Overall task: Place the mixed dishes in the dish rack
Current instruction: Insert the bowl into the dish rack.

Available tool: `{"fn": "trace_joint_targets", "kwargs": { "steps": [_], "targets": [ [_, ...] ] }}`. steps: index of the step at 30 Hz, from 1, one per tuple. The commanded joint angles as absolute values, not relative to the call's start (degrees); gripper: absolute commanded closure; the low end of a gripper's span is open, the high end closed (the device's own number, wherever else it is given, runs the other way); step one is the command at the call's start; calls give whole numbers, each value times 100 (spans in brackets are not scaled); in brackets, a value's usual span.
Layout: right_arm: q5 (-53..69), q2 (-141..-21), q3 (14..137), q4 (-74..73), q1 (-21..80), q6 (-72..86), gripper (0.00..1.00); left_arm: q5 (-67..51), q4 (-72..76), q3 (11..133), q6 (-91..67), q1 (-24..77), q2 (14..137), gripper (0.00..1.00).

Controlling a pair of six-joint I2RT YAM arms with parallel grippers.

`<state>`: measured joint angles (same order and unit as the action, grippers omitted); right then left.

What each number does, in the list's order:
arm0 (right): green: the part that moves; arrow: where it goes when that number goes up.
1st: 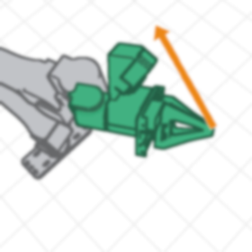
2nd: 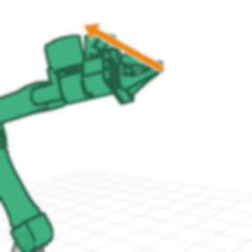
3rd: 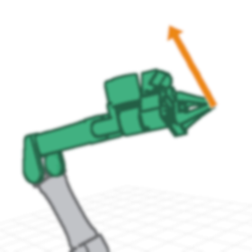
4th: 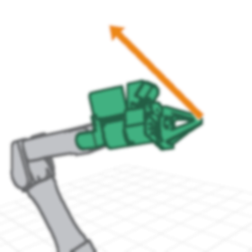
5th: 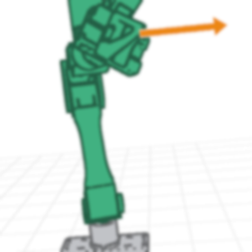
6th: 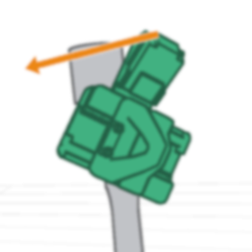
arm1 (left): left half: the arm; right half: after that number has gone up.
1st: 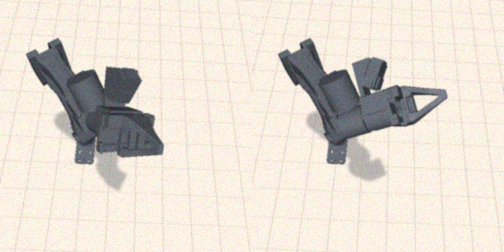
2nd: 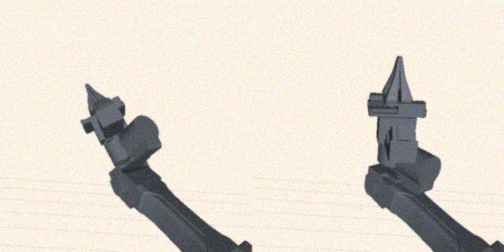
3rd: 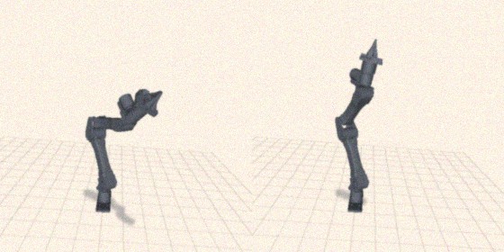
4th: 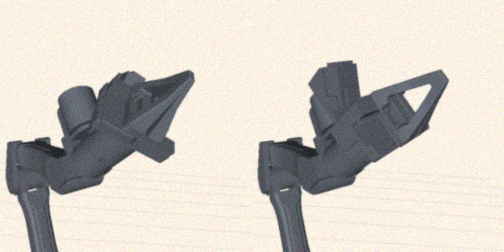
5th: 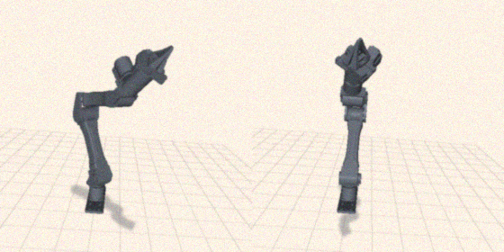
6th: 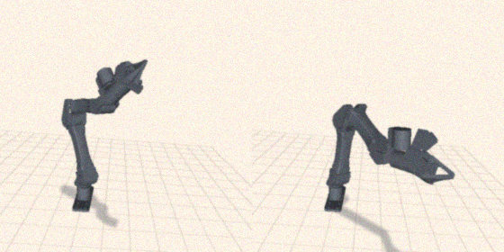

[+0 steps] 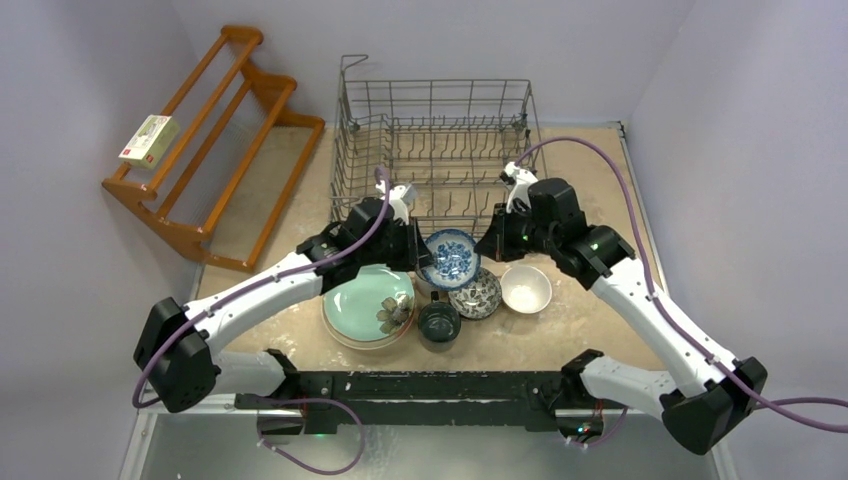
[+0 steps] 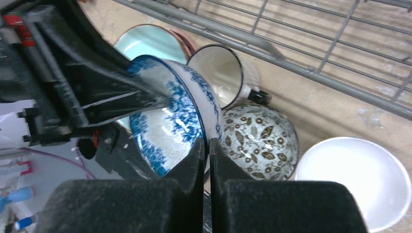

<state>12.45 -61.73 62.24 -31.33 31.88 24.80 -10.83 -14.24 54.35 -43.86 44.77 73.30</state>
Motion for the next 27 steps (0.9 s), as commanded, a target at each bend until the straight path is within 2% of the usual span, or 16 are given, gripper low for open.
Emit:
{"fn": "trace_joint_targets", "kwargs": {
  "steps": [1, 2, 13, 20, 23, 26, 27],
  "targets": [
    [1294, -5986, 6402, -2737, 3250, 2539, 100, -1208, -1089, 5358, -4451, 4513, 7321, 96],
    [1319, -5981, 6382, -2720, 3260, 2540, 100, -1212, -1073, 5355, -4443, 4513, 7321, 100],
    [1325, -5927, 6244, -2479, 3331, 2502, 100, -997, -1193, 5479, -4178, 4513, 7319, 100],
    [1115, -5656, 6148, -2314, 3331, 2394, 60, -534, -1523, 5678, -3760, 4514, 7309, 100],
    [1183, -5476, 6041, -2070, 3331, 2381, 52, -392, -1655, 5750, -3595, 4509, 7277, 100],
    [1330, -5249, 5786, -1735, 3331, 2462, 34, -357, -1675, 5774, -3461, 4508, 7155, 100],
    [1399, -5180, 5718, -1595, 3331, 2487, 31, -374, -1640, 5767, -3407, 4509, 7108, 100]
  ]
}}
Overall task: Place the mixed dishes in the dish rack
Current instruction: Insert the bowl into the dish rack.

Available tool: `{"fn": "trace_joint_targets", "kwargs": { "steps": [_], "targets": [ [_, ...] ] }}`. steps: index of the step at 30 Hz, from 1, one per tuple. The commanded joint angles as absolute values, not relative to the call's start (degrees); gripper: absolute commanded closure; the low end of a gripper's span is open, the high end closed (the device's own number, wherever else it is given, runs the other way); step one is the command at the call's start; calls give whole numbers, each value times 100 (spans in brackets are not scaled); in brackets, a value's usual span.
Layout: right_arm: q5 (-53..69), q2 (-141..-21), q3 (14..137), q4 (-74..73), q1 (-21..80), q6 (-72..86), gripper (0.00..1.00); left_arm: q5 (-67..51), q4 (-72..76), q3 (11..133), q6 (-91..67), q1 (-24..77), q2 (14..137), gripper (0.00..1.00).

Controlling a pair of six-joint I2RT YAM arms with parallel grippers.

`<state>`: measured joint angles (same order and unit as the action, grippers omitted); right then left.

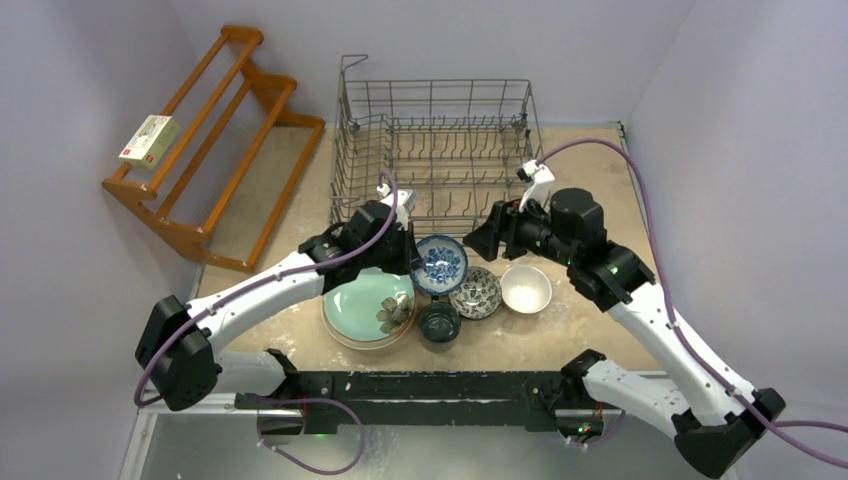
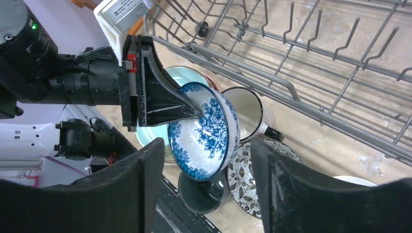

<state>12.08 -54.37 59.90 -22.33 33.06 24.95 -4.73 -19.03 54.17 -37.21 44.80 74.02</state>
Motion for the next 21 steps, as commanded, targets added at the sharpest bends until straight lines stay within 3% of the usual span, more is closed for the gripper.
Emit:
{"fn": "trace_joint_targets", "kwargs": {
  "steps": [1, 6, 13, 21],
  "targets": [
    [1466, -5102, 5587, -1455, 3331, 2525, 27, -353, -1636, 5768, -3354, 4509, 7057, 100],
    [1899, -4754, 5037, -612, 3331, 2766, 2, -362, -1711, 5756, -3042, 4417, 6909, 100],
    [2296, -4371, 4343, 88, 3331, 3087, 1, -1820, -915, 5190, -3123, 3513, 6415, 100],
    [2331, -4221, 3869, 1003, 3331, 3119, 1, -2372, -707, 5225, -2978, 3388, 6192, 100]
  ]
}}
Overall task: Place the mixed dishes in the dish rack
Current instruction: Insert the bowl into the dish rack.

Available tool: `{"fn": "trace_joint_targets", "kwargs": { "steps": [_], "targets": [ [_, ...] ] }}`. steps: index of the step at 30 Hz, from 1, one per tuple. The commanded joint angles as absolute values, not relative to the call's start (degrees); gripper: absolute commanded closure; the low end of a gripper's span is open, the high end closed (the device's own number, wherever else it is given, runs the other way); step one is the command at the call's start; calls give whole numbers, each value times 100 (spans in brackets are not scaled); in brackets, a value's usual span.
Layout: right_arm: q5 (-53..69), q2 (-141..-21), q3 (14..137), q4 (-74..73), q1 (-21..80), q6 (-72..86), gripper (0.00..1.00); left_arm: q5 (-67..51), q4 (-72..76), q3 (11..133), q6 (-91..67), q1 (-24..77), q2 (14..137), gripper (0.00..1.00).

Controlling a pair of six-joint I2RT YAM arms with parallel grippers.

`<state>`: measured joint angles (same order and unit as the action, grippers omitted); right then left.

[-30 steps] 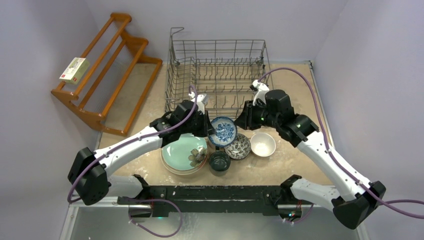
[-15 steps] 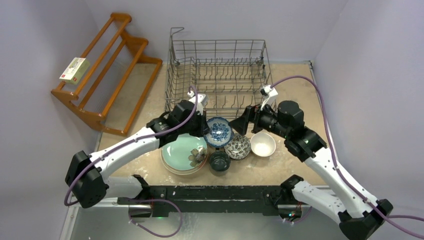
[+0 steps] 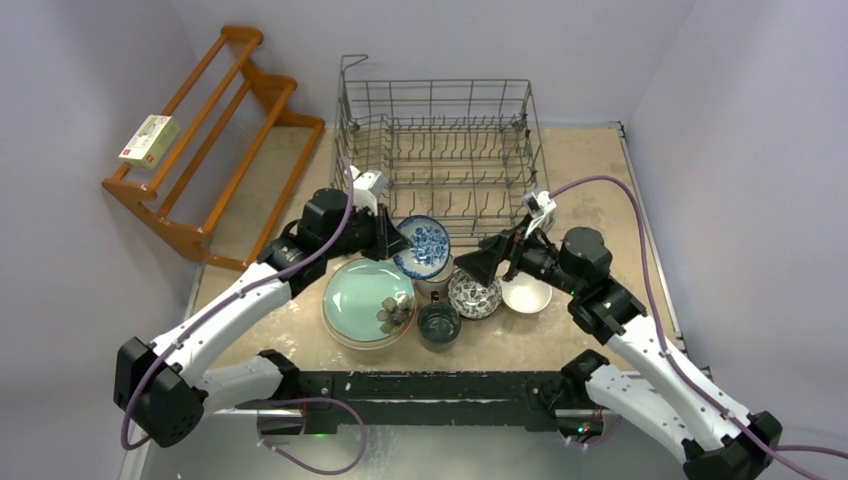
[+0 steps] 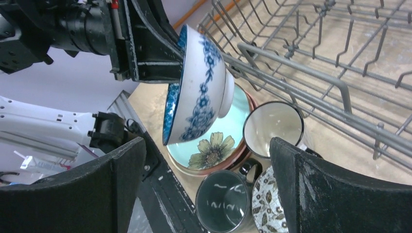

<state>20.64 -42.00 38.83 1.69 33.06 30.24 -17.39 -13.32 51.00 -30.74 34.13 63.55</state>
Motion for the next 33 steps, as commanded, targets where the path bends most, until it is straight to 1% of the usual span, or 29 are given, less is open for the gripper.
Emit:
{"fn": "trace_joint_targets", "kwargs": {
  "steps": [1, 5, 11, 18, 20, 24, 30, 33],
  "targets": [
    [2390, -4259, 3860, 1177, 3331, 3200, 1, -2447, -665, 5225, -2991, 3391, 6169, 100],
    [2556, -4396, 3809, 1739, 3331, 3515, 1, -2478, -523, 5120, -3078, 3393, 5982, 100],
    [2763, -4859, 3914, 1981, 3352, 3780, 2, -2532, -325, 5086, -3334, 3384, 5950, 100],
    [2798, -4876, 3793, 2290, 3459, 4094, 3, -2490, -84, 5036, -3622, 3384, 5915, 100],
    [2758, -4870, 3725, 2383, 3485, 4232, 4, -2609, 194, 5036, -3715, 3384, 5951, 100],
    [2749, -4914, 3675, 2695, 3513, 4506, 7, -2722, 670, 4885, -4004, 3384, 5976, 100],
    [2634, -4865, 3832, 2605, 3566, 4467, 9, -2867, 876, 4934, -4169, 3383, 6042, 100],
    [2656, -4867, 3881, 2638, 3599, 4515, 13, -2893, 931, 4899, -4216, 3384, 6056, 100]
  ]
}}
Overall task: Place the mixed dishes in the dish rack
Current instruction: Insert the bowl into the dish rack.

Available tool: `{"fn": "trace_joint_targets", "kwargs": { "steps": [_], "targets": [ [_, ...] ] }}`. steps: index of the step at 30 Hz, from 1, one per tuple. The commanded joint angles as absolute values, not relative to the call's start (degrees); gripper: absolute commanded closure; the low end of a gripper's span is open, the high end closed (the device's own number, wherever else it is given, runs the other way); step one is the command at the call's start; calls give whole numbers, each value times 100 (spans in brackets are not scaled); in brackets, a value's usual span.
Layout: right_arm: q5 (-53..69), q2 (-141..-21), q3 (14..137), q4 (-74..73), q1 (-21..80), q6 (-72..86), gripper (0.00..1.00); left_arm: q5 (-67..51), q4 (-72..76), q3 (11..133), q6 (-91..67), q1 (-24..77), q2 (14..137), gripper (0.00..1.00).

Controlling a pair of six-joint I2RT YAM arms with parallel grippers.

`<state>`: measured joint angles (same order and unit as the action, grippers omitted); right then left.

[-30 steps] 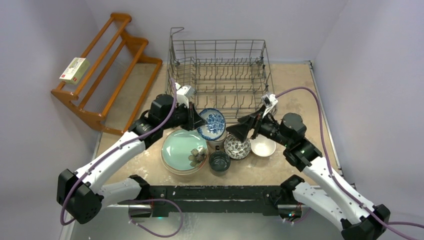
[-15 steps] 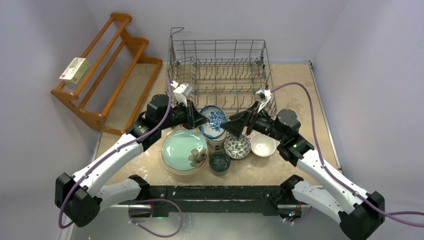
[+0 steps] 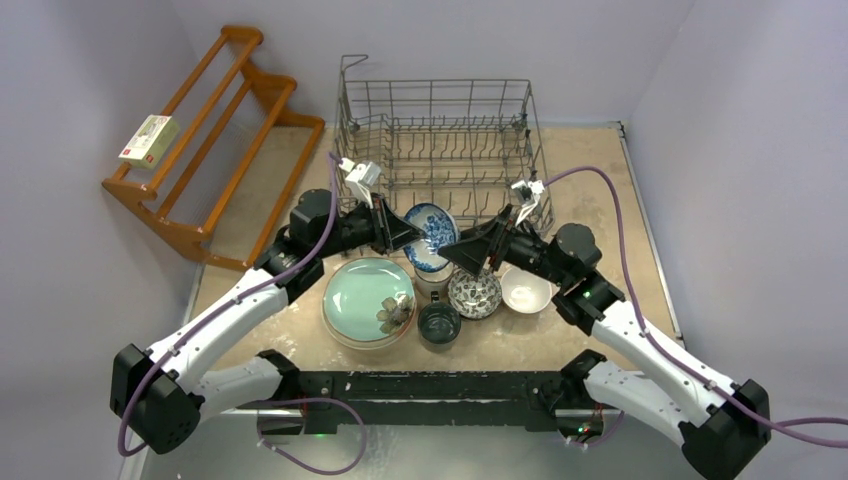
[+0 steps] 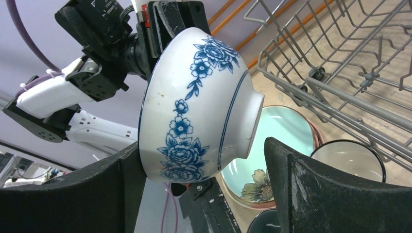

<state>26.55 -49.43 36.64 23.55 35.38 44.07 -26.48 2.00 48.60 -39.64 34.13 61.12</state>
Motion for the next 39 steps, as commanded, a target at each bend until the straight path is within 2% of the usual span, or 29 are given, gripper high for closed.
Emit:
{"fn": "trace_joint_targets", "kwargs": {
  "steps": [1, 11, 20, 24, 28, 32, 37, 39],
  "targets": [
    [2658, -4859, 3899, 2636, 3610, 4517, 14, -2881, 932, 4890, -4218, 3384, 6046, 100],
    [2536, -4720, 4034, 2478, 3664, 4505, 23, -2579, 594, 4942, -4016, 3383, 5997, 100],
    [2493, -4787, 4186, 2447, 3699, 4544, 22, -2395, 420, 5003, -3881, 3384, 6003, 100],
    [2527, -4813, 4172, 2583, 3722, 4608, 24, -2353, 377, 4998, -3824, 3383, 6010, 100],
    [2581, -4882, 4157, 2715, 3735, 4657, 48, -2373, 424, 4946, -3840, 3384, 6018, 100],
    [2522, -4903, 4151, 2791, 3759, 4680, 100, -2451, 474, 4941, -3837, 3378, 6034, 100],
    [2313, -4795, 4088, 2866, 3763, 4700, 100, -2457, 443, 4960, -3790, 3384, 6005, 100],
    [2229, -4755, 4111, 2878, 3763, 4674, 100, -2452, 404, 4986, -3788, 3377, 5995, 90]
  ]
}}
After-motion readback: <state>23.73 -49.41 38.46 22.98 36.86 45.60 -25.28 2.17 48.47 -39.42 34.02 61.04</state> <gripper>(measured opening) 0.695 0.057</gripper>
